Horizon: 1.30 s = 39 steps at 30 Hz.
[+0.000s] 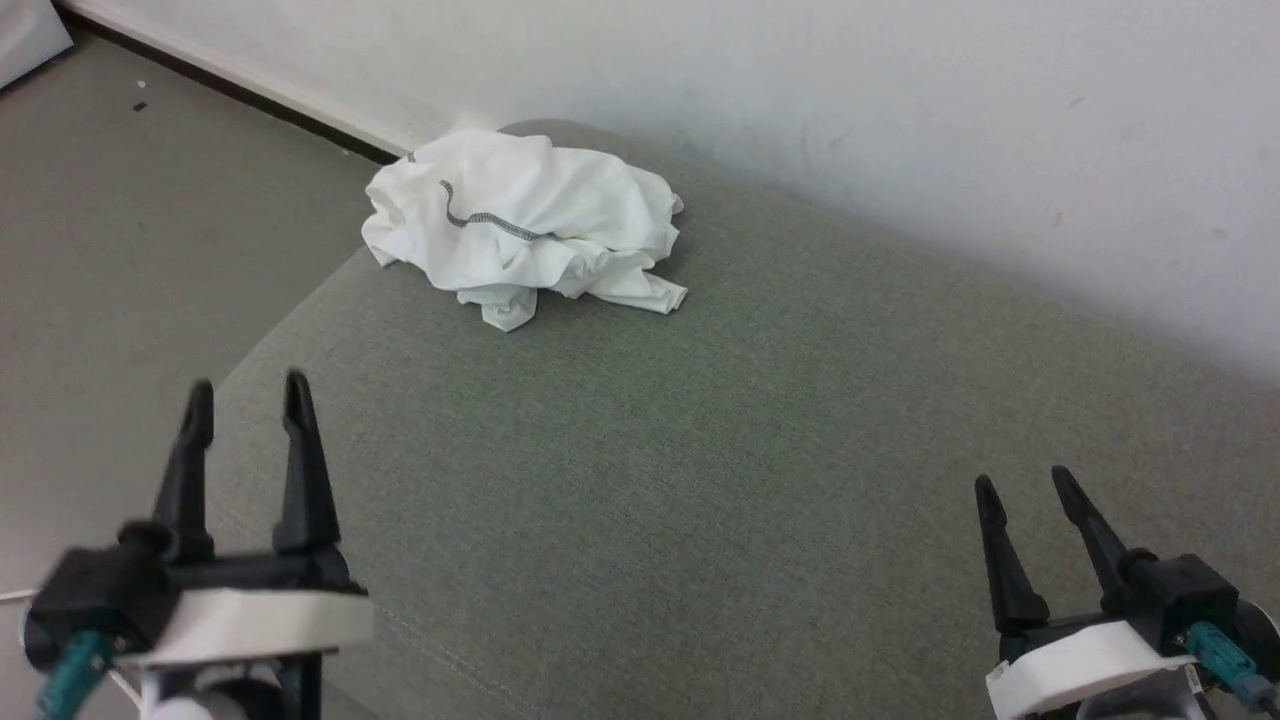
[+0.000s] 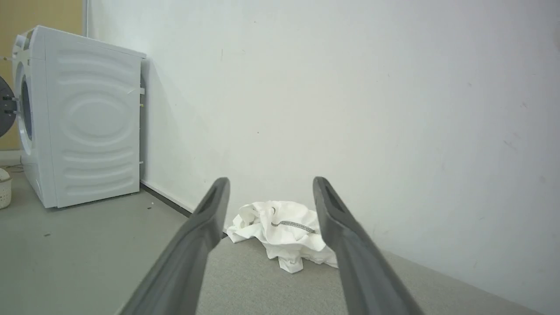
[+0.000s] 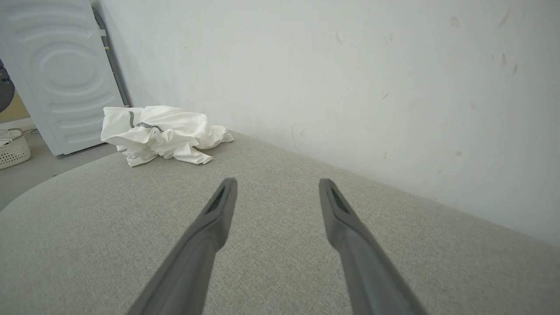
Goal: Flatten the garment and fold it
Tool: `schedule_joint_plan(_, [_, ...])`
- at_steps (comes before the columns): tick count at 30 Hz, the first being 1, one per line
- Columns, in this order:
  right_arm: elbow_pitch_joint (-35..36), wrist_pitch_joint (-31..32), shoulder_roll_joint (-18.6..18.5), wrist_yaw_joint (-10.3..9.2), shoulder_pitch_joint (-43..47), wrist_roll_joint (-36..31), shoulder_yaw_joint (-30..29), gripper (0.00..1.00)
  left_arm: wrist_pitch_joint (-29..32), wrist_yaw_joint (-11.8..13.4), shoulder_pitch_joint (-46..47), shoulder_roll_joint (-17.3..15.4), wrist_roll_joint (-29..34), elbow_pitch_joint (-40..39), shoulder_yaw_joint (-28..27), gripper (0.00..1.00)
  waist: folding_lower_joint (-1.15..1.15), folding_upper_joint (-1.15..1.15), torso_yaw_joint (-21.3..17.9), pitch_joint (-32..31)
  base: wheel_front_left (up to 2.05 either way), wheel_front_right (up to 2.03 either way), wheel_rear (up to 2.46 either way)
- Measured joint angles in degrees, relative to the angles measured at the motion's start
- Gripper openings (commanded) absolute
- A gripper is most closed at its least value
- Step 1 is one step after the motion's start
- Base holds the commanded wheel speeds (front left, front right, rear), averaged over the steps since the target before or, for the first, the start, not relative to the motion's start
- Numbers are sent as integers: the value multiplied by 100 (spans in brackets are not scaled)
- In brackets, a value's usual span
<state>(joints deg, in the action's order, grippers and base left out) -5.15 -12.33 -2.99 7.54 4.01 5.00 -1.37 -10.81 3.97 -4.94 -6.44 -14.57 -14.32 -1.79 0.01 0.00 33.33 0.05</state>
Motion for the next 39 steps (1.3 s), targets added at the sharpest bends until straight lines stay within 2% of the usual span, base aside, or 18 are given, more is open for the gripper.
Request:
schedule_joint_plan(3, [210, 113, 5, 0, -24, -13, -47, 100, 477, -157, 765, -310, -90, -325, -40, 100, 0, 0, -43, 155, 0, 0, 0])
schedule_joint_plan(8, [591, 345, 4, -1, -33, -149, -105, 100, 1344, -381, 2407, -855, -312, -256, -137, 100, 0, 0, -103, 454, 0, 0, 0])
schedule_joint_plan(12, [881, 532, 3, 0, -87, -303, -80, 100, 1924, -669, 3633, -1349, -516, 400, -183, 100, 1, 0, -205, 718, 0, 0, 0])
schedule_joint_plan(16, [1149, 689, 10, 0, -168, -411, 8, 100, 2417, -828, 4532, -1699, -758, 1291, -199, 100, 0, 0, -401, 931, 0, 0, 0])
schedule_joint_plan(23, [1876, 1012, -44, 0, -272, -659, 80, 100, 2899, -1037, 5378, -2291, -855, 2521, 11, 100, 0, 0, -717, 1399, 0, 0, 0])
schedule_joint_plan(29, [2593, 1301, -265, 0, -552, -767, 190, 100, 3008, -1098, 5590, -2415, -1225, 3262, 274, 100, 1, 0, -942, 1914, 0, 0, 0])
schedule_joint_plan(39, [3411, 1818, -615, 0, -605, -860, 157, 100, 3445, -1102, 5589, -2420, -1759, 4275, 831, 100, 0, 1, -1254, 2768, 0, 0, 0])
